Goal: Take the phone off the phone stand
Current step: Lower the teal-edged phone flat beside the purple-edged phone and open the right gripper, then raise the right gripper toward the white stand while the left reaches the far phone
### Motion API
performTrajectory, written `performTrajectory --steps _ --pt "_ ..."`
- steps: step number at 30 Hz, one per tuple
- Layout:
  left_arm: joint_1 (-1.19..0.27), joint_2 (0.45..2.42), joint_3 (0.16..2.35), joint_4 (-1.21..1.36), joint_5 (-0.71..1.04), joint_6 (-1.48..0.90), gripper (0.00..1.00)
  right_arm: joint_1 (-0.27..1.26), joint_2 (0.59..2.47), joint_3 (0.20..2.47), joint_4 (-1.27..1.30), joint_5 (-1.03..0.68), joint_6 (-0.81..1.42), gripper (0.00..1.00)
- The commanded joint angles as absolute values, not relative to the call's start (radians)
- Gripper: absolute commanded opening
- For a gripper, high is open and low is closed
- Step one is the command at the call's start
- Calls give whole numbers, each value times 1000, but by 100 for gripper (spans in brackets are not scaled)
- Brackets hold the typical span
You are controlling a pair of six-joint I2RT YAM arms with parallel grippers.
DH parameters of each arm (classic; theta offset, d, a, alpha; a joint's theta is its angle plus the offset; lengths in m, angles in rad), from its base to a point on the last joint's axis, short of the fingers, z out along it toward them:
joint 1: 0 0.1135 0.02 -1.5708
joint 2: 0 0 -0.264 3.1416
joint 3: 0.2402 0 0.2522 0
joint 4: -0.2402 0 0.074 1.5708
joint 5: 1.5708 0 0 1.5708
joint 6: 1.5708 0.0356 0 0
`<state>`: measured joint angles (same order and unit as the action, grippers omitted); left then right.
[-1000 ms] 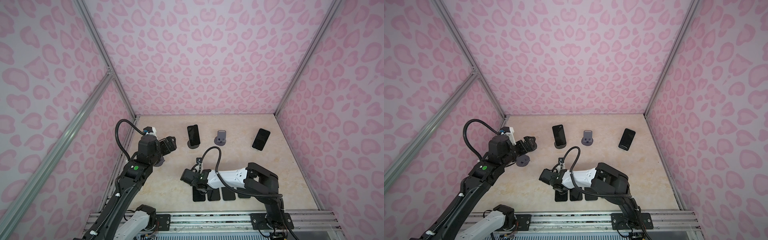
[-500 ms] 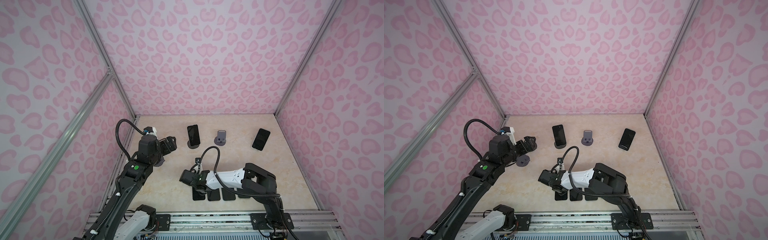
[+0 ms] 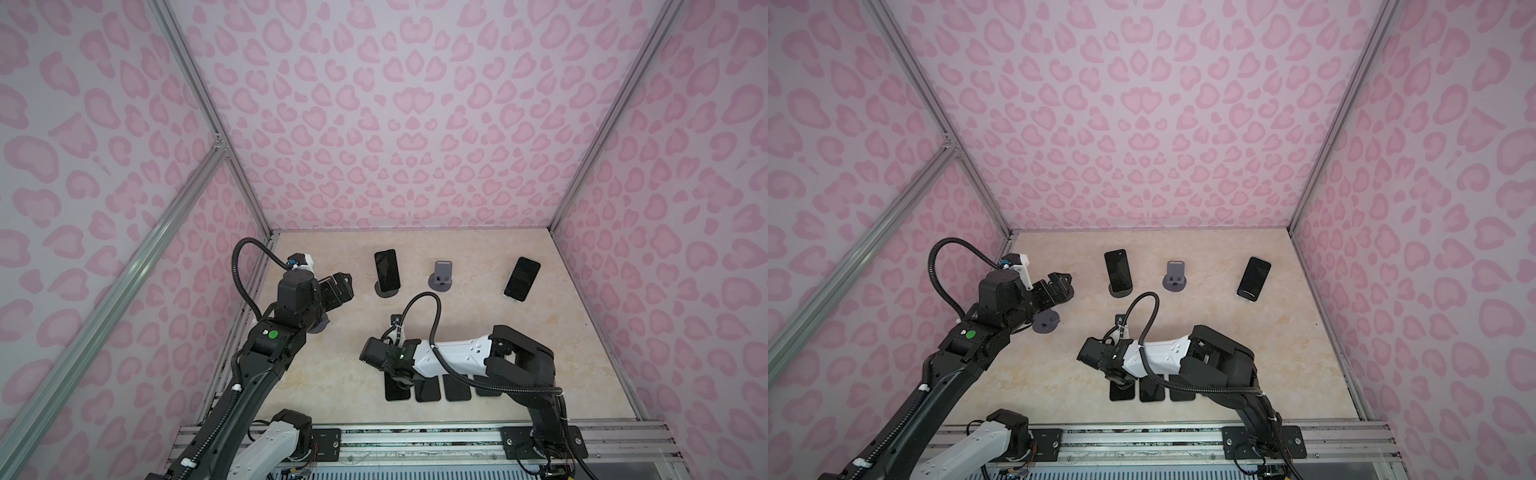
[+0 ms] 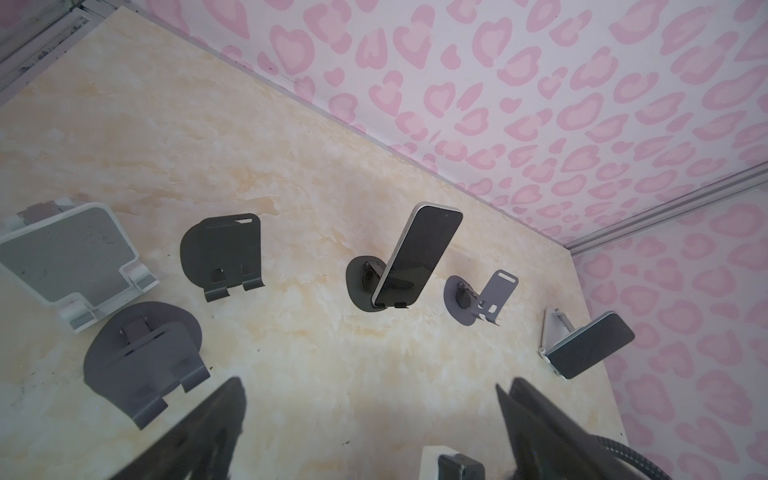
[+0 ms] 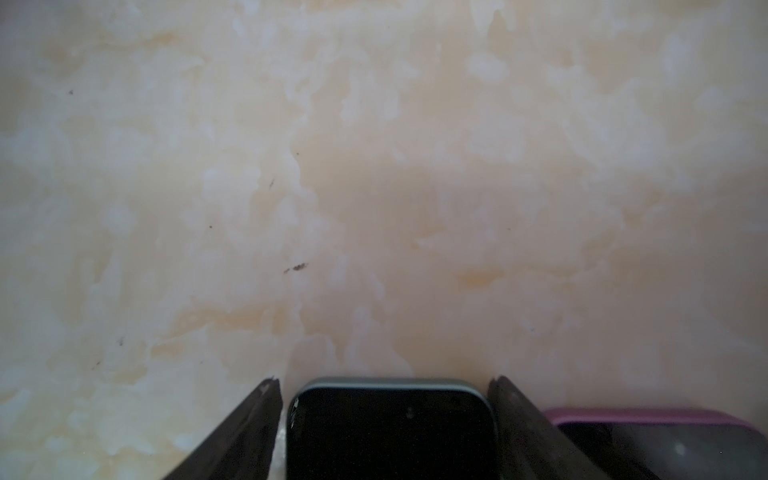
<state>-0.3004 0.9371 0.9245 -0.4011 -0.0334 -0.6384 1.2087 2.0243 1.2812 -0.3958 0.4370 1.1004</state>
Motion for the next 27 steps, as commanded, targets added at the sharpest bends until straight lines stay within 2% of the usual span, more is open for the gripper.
performTrajectory --steps 1,4,7,13,20,27 --pt "-300 929 928 -392 -35 -635 99 1211 2011 1294 -404 432 1069 82" --pt "-300 926 928 -392 -34 -635 99 1213 1986 1309 -423 449 1050 89" --pt "-300 925 927 -390 -26 -637 100 1214 1945 1298 -420 476 1016 93" --pt "-300 915 932 -395 -38 -626 99 1208 1781 1221 -355 499 850 93" --pt "-300 909 931 -400 -99 -607 98 1157 1582 1164 -423 500 624 93" --pt "-300 932 933 -406 -148 -589 97 992 1374 1037 -365 493 430 94"
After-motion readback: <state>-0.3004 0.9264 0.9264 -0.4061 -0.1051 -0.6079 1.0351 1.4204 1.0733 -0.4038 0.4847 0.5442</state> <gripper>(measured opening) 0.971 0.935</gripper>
